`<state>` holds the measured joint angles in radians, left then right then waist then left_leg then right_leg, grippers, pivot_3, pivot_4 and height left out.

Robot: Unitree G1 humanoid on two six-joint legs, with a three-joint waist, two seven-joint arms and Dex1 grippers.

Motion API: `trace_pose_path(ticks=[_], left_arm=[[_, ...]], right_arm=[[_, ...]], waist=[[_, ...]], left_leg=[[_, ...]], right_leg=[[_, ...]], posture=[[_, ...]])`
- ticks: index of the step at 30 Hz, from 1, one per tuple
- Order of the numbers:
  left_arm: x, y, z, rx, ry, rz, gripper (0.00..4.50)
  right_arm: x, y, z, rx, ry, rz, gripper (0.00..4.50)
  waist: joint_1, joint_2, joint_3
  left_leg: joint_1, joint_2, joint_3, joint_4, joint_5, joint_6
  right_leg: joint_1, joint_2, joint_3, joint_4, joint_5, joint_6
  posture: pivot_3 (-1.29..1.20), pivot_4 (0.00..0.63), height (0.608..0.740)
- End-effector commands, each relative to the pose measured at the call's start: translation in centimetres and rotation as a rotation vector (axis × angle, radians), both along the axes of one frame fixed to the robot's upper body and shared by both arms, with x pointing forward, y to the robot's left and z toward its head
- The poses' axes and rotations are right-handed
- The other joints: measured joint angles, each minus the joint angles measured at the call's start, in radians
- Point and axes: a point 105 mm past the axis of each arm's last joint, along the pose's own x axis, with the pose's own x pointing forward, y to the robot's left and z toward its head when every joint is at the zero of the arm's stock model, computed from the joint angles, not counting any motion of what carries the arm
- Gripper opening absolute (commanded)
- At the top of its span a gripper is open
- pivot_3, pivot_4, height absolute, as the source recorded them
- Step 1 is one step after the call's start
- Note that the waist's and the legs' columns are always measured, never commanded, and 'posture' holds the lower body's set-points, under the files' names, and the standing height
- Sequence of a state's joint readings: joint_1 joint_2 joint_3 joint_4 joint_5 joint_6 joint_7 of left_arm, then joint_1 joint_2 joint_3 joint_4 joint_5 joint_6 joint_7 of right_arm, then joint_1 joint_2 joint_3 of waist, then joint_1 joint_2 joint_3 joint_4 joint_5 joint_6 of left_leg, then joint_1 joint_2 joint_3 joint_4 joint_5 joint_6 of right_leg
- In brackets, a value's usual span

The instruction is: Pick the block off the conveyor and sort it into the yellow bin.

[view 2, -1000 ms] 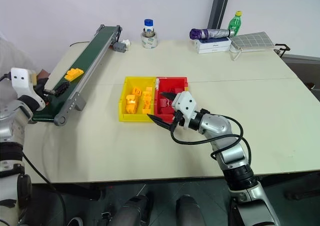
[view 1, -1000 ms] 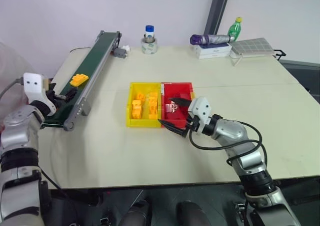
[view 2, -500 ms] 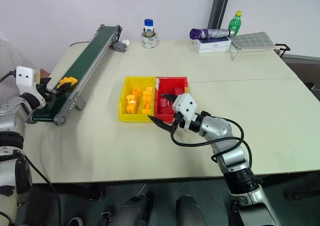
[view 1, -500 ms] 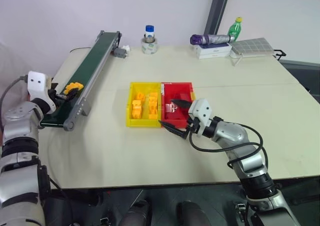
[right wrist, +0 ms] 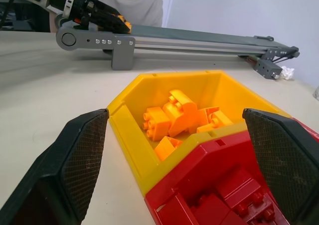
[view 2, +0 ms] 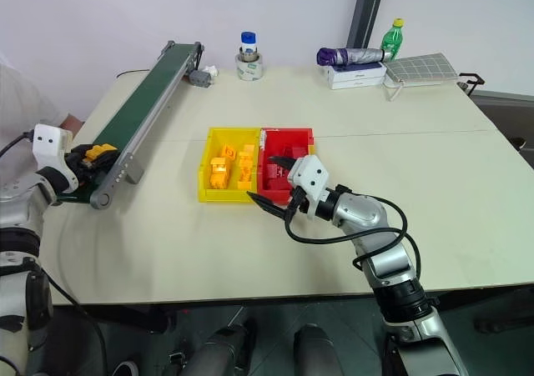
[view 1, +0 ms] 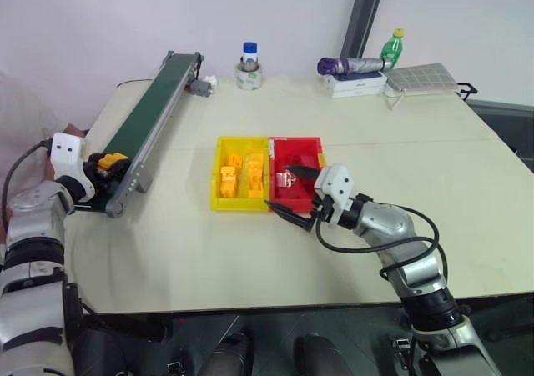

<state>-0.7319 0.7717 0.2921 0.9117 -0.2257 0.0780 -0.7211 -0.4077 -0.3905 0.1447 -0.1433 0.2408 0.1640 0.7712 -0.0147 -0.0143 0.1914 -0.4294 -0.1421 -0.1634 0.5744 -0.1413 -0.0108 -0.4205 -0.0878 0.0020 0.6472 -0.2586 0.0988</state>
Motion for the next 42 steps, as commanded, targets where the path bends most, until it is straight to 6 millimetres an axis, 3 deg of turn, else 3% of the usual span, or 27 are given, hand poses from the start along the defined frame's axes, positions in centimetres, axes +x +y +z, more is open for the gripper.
trace_pose_path(ticks=[1,4,7,11,15,26,29,31,32,35,36,42], left_arm=[[-0.6,-0.1,2.1,-0.002,-0.086,-0.008,1.38],[-0.9,-1.1,3.9,-0.014,-0.142,-0.036,1.38],[-1.6,-3.5,6.0,-0.064,-0.209,-0.127,1.38],[-2.6,-8.8,7.3,-0.068,-0.245,-0.317,1.38],[-2.4,-13.7,7.0,-0.117,-0.227,-0.410,1.38],[1.1,-22.5,4.5,-0.228,-0.205,-0.419,1.38],[1.6,-23.9,4.0,-0.249,-0.186,-0.423,1.38],[1.7,-24.8,4.1,-0.281,-0.188,-0.466,2.41],[1.6,-25.1,4.1,-0.296,-0.187,-0.489,2.72],[1.9,-24.6,4.4,-0.286,-0.200,-0.468,4.15],[2.0,-24.4,4.6,-0.286,-0.206,-0.461,4.41],[0.7,-21.6,6.2,-0.254,-0.263,-0.473,4.41]], right_arm=[[-0.3,-0.1,1.8,0.016,-0.068,0.007,4.50],[-0.3,-0.2,1.7,0.015,-0.066,0.007,4.50],[-0.3,-0.1,1.6,0.014,-0.065,0.011,4.50],[-0.1,0.0,1.8,0.013,-0.066,0.017,4.50],[-0.1,0.1,1.8,0.011,-0.067,0.021,4.50],[-0.2,-0.2,1.8,0.014,-0.074,-0.007,4.50],[-0.3,-0.3,1.8,0.017,-0.075,-0.016,4.50],[-0.3,-0.4,1.8,0.021,-0.075,-0.024,4.50],[-0.3,-0.4,1.8,0.020,-0.075,-0.027,4.50],[-0.3,-0.6,1.8,0.018,-0.075,-0.031,4.50],[-0.3,-0.6,1.8,0.017,-0.075,-0.032,4.50],[-0.3,-0.6,1.8,0.015,-0.076,-0.030,4.50]], waist=[[0.000,0.000,0.000],[0.000,0.000,0.000],[0.002,0.000,0.000],[0.000,0.000,0.000],[0.002,0.000,0.000],[0.003,0.000,0.000],[0.003,0.000,0.000],[0.002,0.000,0.000],[0.002,0.000,0.000],[0.002,0.000,0.000],[0.002,0.000,0.000],[-0.001,0.000,0.000]], left_leg=[[0.000,0.000,0.000,0.000,0.000,0.000],[0.000,0.000,0.000,0.000,0.000,0.000],[0.000,0.000,0.000,0.000,0.000,0.000],[0.000,0.000,0.000,0.000,0.000,0.000],[0.000,0.000,0.000,0.001,0.000,0.000],[0.000,0.000,0.001,0.002,0.000,0.000],[0.000,0.000,0.000,0.002,0.000,0.000],[0.000,0.000,0.000,0.002,0.001,0.000],[0.000,0.000,0.000,0.002,0.000,0.000],[0.000,0.000,0.000,0.002,0.000,0.000],[0.000,0.000,0.000,0.002,0.000,0.000],[0.000,0.000,0.000,0.002,0.001,0.000]], right_leg=[[0.000,0.000,0.000,0.000,0.000,0.000],[0.000,0.000,0.000,0.000,0.000,0.000],[0.000,0.000,0.000,0.000,0.000,0.000],[0.001,0.000,0.000,0.000,0.000,-0.001],[0.001,0.000,0.000,0.000,0.000,-0.001],[0.002,0.000,0.000,0.000,0.000,0.000],[0.002,0.000,0.000,0.000,0.000,0.000],[0.002,0.000,0.000,0.000,0.000,0.000],[0.001,0.000,0.000,0.000,0.000,0.000],[0.002,0.000,-0.001,0.000,0.000,0.000],[0.002,0.000,-0.001,0.000,0.000,0.000],[0.002,0.000,-0.002,0.000,0.000,0.000]], posture=[[0.00,0.150,0.740],[0.00,0.150,0.740],[0.00,0.150,0.740],[0.00,0.150,0.740],[0.00,0.150,0.740],[0.00,0.150,0.740],[0.00,0.150,0.740],[0.00,0.150,0.740],[0.00,0.150,0.740],[0.00,0.150,0.740],[0.00,0.150,0.740],[0.00,0.150,0.740]])
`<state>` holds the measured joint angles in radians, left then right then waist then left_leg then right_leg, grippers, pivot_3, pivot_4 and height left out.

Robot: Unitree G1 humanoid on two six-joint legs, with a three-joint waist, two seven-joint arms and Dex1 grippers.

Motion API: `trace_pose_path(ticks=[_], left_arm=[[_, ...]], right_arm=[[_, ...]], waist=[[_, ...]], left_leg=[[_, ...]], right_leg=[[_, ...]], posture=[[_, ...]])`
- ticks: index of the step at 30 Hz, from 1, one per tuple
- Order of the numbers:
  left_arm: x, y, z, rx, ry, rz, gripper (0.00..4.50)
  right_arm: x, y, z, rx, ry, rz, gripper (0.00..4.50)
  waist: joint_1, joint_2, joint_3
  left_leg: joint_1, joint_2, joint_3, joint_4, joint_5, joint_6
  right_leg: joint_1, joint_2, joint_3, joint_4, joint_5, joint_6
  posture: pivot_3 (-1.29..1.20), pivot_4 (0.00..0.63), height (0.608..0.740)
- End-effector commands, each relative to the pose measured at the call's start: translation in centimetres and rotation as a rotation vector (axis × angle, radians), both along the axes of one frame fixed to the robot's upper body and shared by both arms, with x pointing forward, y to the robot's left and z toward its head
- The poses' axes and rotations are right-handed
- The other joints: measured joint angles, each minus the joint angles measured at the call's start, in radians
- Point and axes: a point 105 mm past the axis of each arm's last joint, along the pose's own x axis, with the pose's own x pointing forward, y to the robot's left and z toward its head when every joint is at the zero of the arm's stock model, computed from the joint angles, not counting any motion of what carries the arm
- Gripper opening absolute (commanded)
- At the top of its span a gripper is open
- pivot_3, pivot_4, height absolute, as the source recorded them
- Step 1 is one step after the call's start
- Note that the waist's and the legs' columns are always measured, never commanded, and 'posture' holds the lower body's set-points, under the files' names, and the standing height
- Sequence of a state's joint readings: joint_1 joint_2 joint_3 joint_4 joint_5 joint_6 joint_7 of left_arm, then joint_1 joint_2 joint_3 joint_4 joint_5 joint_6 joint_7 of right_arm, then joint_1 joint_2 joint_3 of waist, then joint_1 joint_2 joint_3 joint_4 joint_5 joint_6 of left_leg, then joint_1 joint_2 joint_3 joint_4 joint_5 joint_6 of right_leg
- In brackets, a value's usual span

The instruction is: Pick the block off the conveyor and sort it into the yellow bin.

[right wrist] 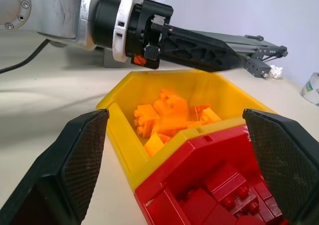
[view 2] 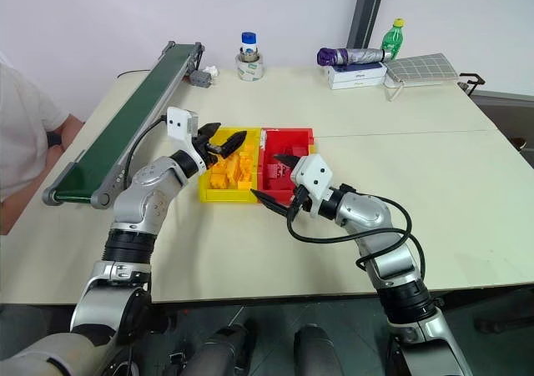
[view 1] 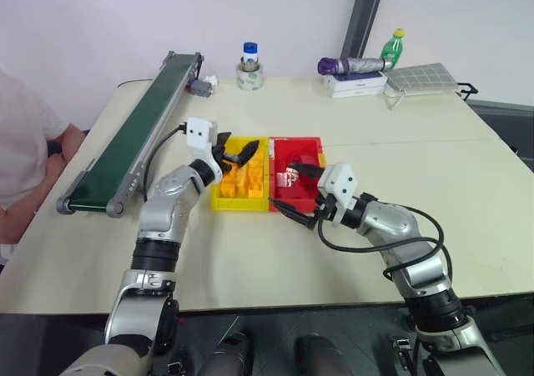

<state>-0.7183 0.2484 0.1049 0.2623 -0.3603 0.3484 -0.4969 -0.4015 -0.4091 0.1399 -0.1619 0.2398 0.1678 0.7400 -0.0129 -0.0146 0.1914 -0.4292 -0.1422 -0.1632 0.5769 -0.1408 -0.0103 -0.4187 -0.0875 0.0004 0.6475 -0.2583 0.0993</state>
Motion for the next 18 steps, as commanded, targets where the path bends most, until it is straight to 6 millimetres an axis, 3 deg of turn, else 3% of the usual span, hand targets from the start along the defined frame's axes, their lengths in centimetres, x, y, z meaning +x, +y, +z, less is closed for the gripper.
trace_pose_path(ticks=[1,9,12,18], left_arm=[[-2.1,2.5,2.7,0.013,-0.079,-0.044,4.41],[-7.2,8.2,2.6,0.152,-0.092,-0.091,4.41],[-7.8,10.2,2.2,0.152,-0.067,-0.029,4.41],[-8.1,11.7,0.1,0.204,-0.015,0.050,4.41]], right_arm=[[-0.4,-0.1,1.5,0.017,-0.059,0.006,4.50],[-0.3,-0.2,1.4,0.009,-0.054,0.018,4.50],[-0.2,-0.2,1.4,0.004,-0.051,0.026,4.50],[0.1,-0.6,1.5,-0.007,-0.053,0.027,4.50]], waist=[[-0.004,0.000,0.000],[-0.001,0.000,0.000],[0.004,0.000,0.000],[0.002,0.000,0.000]], left_leg=[[0.000,0.000,0.000,0.000,0.000,0.000],[0.000,0.000,0.000,-0.001,0.000,0.000],[0.000,0.000,-0.001,-0.001,0.000,-0.001],[0.000,0.000,0.000,-0.001,0.000,-0.001]], right_leg=[[0.000,0.000,0.000,0.000,0.000,0.000],[-0.001,0.000,0.002,0.001,-0.002,-0.004],[0.000,0.000,0.002,0.001,-0.002,-0.005],[-0.001,0.000,0.002,0.000,-0.003,-0.005]], posture=[[0.00,0.150,0.740],[0.00,0.150,0.740],[0.00,0.150,0.740],[0.00,0.150,0.740]])
